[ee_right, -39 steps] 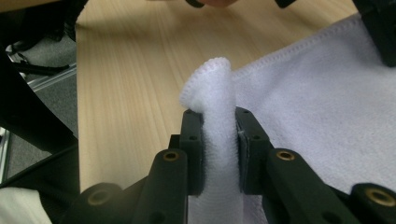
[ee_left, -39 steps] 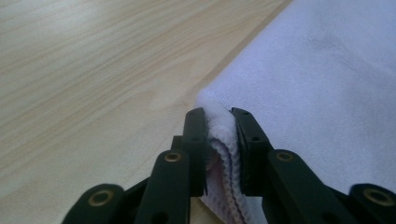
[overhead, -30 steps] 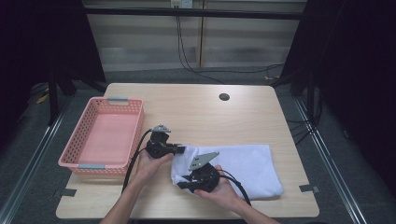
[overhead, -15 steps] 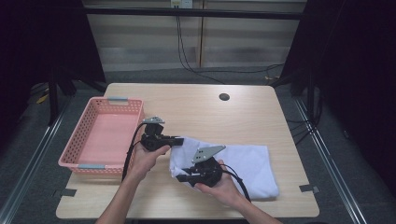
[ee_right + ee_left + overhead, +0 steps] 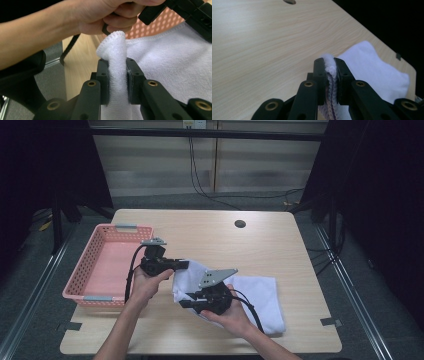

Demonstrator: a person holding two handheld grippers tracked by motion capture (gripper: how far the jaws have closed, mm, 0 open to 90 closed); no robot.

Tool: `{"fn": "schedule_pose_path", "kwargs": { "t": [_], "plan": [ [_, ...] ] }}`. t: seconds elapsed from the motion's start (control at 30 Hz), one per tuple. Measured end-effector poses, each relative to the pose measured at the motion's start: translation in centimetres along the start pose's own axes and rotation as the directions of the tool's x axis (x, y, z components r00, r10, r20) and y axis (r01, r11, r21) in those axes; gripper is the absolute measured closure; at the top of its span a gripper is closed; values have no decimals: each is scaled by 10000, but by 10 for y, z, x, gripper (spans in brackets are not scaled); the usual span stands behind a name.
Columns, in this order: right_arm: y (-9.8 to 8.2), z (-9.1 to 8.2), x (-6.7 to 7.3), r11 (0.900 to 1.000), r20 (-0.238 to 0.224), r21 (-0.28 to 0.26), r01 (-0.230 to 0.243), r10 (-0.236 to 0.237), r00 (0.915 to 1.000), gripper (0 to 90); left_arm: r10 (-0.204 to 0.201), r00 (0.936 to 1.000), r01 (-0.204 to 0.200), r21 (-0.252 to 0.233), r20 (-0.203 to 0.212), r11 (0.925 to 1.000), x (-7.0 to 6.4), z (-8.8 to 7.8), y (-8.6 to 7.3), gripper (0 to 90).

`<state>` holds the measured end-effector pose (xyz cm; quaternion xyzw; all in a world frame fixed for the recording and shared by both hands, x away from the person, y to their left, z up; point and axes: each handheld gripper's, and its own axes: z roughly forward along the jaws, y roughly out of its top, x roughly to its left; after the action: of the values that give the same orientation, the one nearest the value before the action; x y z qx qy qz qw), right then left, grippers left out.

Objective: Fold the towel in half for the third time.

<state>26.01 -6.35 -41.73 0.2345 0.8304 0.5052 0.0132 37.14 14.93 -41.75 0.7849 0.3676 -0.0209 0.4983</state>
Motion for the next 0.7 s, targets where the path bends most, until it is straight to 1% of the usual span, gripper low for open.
{"fn": "schedule_pose_path", "kwargs": {
  "t": [0.1,0.23,0.33,0.4,0.5,0.57,0.6,0.63,0.7],
  "plan": [
    [12,-1,3,9995,19,-303,36,-36,10000,764,-46,10000,48,-326,61,9995,0,-7,5,817],
    [29,-2,7,9984,93,-509,247,-243,9997,766,73,9999,-80,-474,-154,9988,-2,-20,15,817],
    [43,-3,11,9961,95,-720,502,-497,9987,767,283,9987,-301,-419,-413,9987,-7,-33,25,818],
    [54,-4,16,9940,102,-711,837,-831,9965,767,420,9974,-442,-351,-588,9984,-11,-42,32,817],
    [66,-5,23,9902,142,-865,1095,-1087,9940,767,608,9955,-648,-550,-722,9964,-15,-54,38,817],
    [67,-6,25,9888,170,-1004,1107,-1095,9938,767,619,9951,-656,-453,-777,9968,-15,-53,37,816],
    [65,-5,25,9885,188,-1045,1089,-1075,9940,767,596,9955,-626,-389,-742,9973,-15,-51,35,816],
    [62,-4,24,9882,202,-1082,1081,-1065,9941,766,542,9961,-567,-337,-700,9978,-14,-48,33,816],
    [53,-4,22,9894,235,-1058,990,-971,9950,767,670,9940,-677,-49,-859,9977,-14,-40,31,816]
  ]
}}
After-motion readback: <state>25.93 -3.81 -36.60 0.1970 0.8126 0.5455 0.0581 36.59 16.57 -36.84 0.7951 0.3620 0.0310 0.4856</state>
